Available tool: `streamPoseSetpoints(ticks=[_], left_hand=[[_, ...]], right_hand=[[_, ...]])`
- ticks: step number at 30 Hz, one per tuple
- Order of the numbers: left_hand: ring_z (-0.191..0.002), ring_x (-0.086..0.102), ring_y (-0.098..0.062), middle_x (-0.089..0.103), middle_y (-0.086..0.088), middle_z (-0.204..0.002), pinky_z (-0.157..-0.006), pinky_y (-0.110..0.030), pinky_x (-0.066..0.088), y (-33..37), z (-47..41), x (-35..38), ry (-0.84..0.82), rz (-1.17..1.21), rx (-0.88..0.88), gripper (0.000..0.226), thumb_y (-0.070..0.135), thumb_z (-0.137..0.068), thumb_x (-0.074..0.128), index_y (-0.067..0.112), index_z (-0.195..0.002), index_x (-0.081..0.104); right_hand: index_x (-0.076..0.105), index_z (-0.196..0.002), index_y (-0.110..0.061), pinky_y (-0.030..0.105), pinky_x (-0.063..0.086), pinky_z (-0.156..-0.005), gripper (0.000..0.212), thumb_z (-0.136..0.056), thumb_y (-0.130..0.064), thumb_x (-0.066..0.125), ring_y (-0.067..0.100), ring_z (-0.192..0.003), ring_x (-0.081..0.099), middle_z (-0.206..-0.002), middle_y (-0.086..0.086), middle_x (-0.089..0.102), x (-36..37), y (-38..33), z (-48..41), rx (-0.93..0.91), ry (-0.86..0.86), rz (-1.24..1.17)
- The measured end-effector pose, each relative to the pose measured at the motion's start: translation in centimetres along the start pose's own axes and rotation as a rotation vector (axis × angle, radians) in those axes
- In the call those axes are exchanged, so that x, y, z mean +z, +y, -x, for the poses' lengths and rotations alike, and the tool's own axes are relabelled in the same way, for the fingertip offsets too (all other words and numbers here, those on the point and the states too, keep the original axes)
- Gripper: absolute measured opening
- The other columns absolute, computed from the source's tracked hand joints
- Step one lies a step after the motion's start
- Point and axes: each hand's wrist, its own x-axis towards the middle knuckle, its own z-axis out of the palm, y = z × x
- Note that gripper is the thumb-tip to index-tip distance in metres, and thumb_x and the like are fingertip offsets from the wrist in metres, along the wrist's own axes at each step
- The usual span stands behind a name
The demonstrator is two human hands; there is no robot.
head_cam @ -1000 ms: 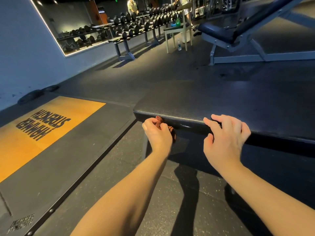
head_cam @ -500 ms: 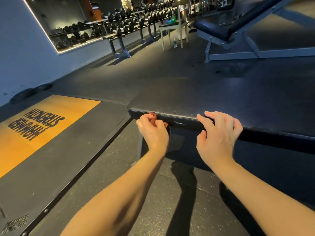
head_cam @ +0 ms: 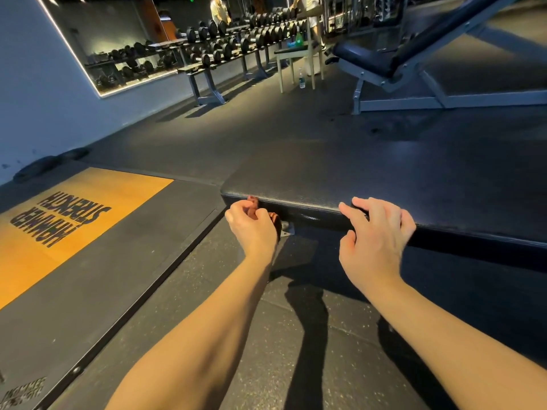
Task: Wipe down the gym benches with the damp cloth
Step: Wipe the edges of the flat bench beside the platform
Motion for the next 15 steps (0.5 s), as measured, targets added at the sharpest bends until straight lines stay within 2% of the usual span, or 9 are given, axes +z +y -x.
streamPoseSetpoints(ticks=[3,5,7,9,11,13,14,15], left_hand=[[-0.102,0.053,-0.015,0.044,0.003,-0.114,-0.08,-0.011,0.041,0.5,2.4,0.7,-0.041,-0.05,0.068,0.017,0.006,-0.096,0.058,0.018,-0.107,0.054],[-0.102,0.052,-0.013,0.043,0.005,-0.113,-0.077,-0.007,0.039,0.9,4.2,1.1,-0.092,-0.058,0.108,0.017,0.006,-0.097,0.059,0.019,-0.108,0.054],[-0.102,0.054,-0.011,0.044,0.009,-0.111,-0.082,-0.009,0.043,0.8,6.0,1.4,-0.181,-0.07,0.133,0.019,0.008,-0.097,0.06,0.021,-0.108,0.053],[-0.103,0.056,-0.01,0.045,0.014,-0.108,-0.09,-0.017,0.05,0.6,6.4,1.3,-0.231,-0.045,0.132,0.019,0.008,-0.097,0.061,0.023,-0.105,0.053],[-0.101,0.057,-0.009,0.045,0.014,-0.107,-0.089,-0.018,0.052,1.1,5.5,1.0,-0.184,-0.023,0.125,0.019,0.006,-0.095,0.061,0.022,-0.101,0.055],[-0.095,0.058,-0.009,0.045,0.01,-0.106,-0.078,-0.012,0.052,1.4,3.4,0.2,-0.084,0.029,0.071,0.017,0.001,-0.094,0.058,0.015,-0.102,0.056],[-0.092,0.058,-0.009,0.045,0.009,-0.107,-0.078,-0.013,0.054,1.3,2.2,-0.2,-0.035,0.057,0.025,0.016,0.0,-0.094,0.056,0.013,-0.103,0.057],[-0.093,0.058,-0.009,0.046,0.007,-0.11,-0.085,-0.02,0.055,0.9,0.9,-0.4,0.011,0.061,-0.001,0.016,0.001,-0.095,0.055,0.014,-0.104,0.058]], right_hand=[[0.073,-0.124,-0.024,0.046,0.028,-0.112,0.05,-0.078,-0.005,0.078,0.027,-0.129,0.048,-0.134,0.002,0.062,0.0,-0.1,0.1,0.006,0.009,0.0],[0.072,-0.124,-0.024,0.047,0.027,-0.112,0.051,-0.078,-0.005,0.078,0.027,-0.129,0.048,-0.134,0.002,0.062,0.0,-0.1,0.0,0.006,0.009,-0.002],[0.072,-0.124,-0.024,0.047,0.027,-0.112,0.051,-0.078,-0.005,0.079,0.028,-0.129,0.048,-0.134,0.003,0.062,0.1,-0.1,0.0,0.011,0.004,-0.001],[0.072,-0.124,-0.025,0.048,0.028,-0.113,0.05,-0.078,-0.005,0.078,0.027,-0.129,0.048,-0.134,0.003,0.062,0.1,-0.2,0.0,0.02,0.004,-0.003],[0.072,-0.124,-0.024,0.048,0.028,-0.112,0.051,-0.078,-0.004,0.078,0.027,-0.129,0.047,-0.134,0.002,0.062,0.0,-0.1,0.1,0.01,0.01,-0.013],[0.071,-0.126,-0.024,0.047,0.027,-0.112,0.053,-0.078,-0.003,0.077,0.027,-0.129,0.048,-0.135,0.003,0.062,-0.3,0.2,0.1,-0.033,0.002,-0.013],[0.071,-0.128,-0.023,0.047,0.026,-0.112,0.055,-0.077,-0.003,0.077,0.029,-0.13,0.048,-0.136,0.003,0.061,-0.4,0.4,0.2,-0.051,-0.01,-0.01],[0.07,-0.13,-0.022,0.047,0.026,-0.112,0.057,-0.077,-0.002,0.077,0.03,-0.131,0.049,-0.137,0.004,0.061,-0.6,0.5,0.2,-0.064,-0.024,-0.007]])
